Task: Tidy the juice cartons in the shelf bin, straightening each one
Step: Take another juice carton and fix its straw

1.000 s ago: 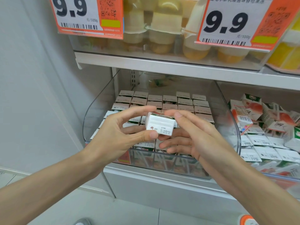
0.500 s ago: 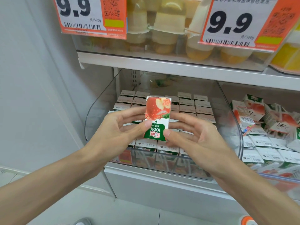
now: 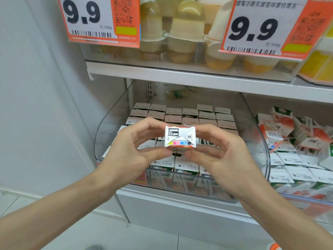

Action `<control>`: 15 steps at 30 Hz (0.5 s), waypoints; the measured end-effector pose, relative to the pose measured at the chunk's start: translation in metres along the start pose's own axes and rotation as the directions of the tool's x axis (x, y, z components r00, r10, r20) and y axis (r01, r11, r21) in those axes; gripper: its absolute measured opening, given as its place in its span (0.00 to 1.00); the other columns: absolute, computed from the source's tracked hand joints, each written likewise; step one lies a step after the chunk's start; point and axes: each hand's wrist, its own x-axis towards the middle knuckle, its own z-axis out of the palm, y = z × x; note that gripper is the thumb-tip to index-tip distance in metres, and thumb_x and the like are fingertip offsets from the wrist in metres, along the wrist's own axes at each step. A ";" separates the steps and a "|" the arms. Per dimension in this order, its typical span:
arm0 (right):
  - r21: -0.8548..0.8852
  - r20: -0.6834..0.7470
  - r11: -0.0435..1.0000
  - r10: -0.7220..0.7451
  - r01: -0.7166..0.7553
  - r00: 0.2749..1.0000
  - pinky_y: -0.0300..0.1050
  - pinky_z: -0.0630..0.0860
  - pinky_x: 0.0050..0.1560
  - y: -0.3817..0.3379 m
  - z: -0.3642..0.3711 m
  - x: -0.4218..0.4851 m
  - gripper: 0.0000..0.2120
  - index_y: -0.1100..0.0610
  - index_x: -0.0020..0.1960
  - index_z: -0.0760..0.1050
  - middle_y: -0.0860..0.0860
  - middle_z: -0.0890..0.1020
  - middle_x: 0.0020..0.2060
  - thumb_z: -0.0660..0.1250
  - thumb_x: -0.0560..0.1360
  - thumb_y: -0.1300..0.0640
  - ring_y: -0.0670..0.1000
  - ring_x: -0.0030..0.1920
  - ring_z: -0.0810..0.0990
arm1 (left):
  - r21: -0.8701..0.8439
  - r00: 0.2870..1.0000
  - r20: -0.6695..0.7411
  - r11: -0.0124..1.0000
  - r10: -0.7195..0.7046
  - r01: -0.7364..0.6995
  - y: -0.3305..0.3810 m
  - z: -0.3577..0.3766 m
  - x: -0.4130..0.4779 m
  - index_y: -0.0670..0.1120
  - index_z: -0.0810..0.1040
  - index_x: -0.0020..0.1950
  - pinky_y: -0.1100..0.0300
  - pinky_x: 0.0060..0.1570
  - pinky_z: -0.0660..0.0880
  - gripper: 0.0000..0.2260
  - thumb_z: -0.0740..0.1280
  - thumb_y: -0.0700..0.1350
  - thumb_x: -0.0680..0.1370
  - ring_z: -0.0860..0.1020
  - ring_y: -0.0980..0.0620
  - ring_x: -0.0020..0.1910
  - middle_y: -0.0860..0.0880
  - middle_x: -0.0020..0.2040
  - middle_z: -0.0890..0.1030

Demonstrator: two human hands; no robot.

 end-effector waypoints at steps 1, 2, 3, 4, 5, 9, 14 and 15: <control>-0.002 0.002 1.000 -0.003 0.003 1.000 0.37 0.83 0.55 0.000 -0.001 0.000 0.22 0.43 0.58 0.84 0.42 0.86 0.58 0.78 0.74 0.67 0.45 0.54 0.88 | 0.002 1.000 0.001 1.000 0.000 0.000 0.000 0.000 0.000 0.48 0.83 0.59 0.56 0.65 0.80 0.18 0.78 0.33 0.74 0.82 0.56 0.64 0.55 0.58 0.87; -0.008 0.003 1.000 -0.004 0.004 1.000 0.37 0.82 0.55 0.000 -0.001 0.000 0.22 0.42 0.58 0.84 0.41 0.86 0.58 0.78 0.74 0.67 0.45 0.54 0.88 | 0.010 1.000 0.003 1.000 0.001 -0.001 0.000 0.000 0.000 0.49 0.83 0.60 0.56 0.65 0.80 0.18 0.78 0.34 0.74 0.82 0.56 0.64 0.55 0.58 0.87; -0.016 0.007 1.000 -0.003 0.003 1.000 0.36 0.82 0.55 0.000 -0.002 0.000 0.22 0.41 0.58 0.84 0.40 0.86 0.58 0.78 0.74 0.66 0.45 0.54 0.88 | 0.017 1.000 0.006 1.000 0.003 -0.003 0.000 0.000 0.000 0.49 0.83 0.60 0.56 0.66 0.79 0.18 0.78 0.35 0.74 0.82 0.57 0.64 0.56 0.59 0.87; -0.023 0.010 1.000 0.000 0.001 1.000 0.35 0.82 0.55 0.001 -0.002 -0.001 0.23 0.40 0.58 0.84 0.40 0.86 0.58 0.78 0.74 0.66 0.44 0.54 0.88 | 0.022 1.000 0.007 1.000 0.003 -0.003 0.001 0.000 0.000 0.50 0.83 0.61 0.56 0.66 0.79 0.19 0.78 0.35 0.74 0.82 0.57 0.64 0.56 0.59 0.87; -0.029 0.014 1.000 0.002 -0.002 1.000 0.34 0.82 0.55 0.001 -0.002 -0.002 0.23 0.40 0.59 0.84 0.39 0.86 0.58 0.78 0.75 0.66 0.44 0.54 0.88 | 0.024 1.000 0.008 1.000 0.003 -0.004 0.001 0.000 0.000 0.50 0.83 0.61 0.57 0.66 0.79 0.19 0.78 0.35 0.74 0.82 0.57 0.64 0.56 0.59 0.87; -0.008 0.010 1.000 0.024 -0.024 1.000 0.32 0.81 0.50 -0.002 -0.001 -0.002 0.18 0.42 0.60 0.82 0.39 0.87 0.55 0.77 0.76 0.61 0.43 0.51 0.88 | 0.028 1.000 -0.009 1.000 -0.010 0.010 0.003 0.001 0.000 0.52 0.83 0.64 0.59 0.65 0.79 0.20 0.78 0.39 0.75 0.82 0.58 0.65 0.58 0.61 0.86; 0.037 -0.034 0.997 0.073 -0.072 0.997 0.36 0.83 0.44 -0.005 0.003 -0.001 0.10 0.45 0.57 0.82 0.48 0.87 0.46 0.75 0.76 0.51 0.45 0.42 0.88 | -0.066 0.991 0.003 0.989 -0.136 0.136 0.004 0.001 0.000 0.52 0.85 0.64 0.59 0.61 0.81 0.15 0.76 0.44 0.77 0.84 0.56 0.62 0.57 0.62 0.86; 0.033 -0.038 0.997 0.069 -0.068 0.997 0.36 0.83 0.44 -0.004 0.003 0.000 0.10 0.46 0.56 0.83 0.48 0.87 0.46 0.76 0.75 0.52 0.45 0.42 0.88 | -0.068 0.990 0.005 0.987 -0.144 0.144 0.004 0.001 0.000 0.52 0.85 0.64 0.58 0.61 0.82 0.15 0.76 0.43 0.78 0.84 0.54 0.61 0.55 0.62 0.85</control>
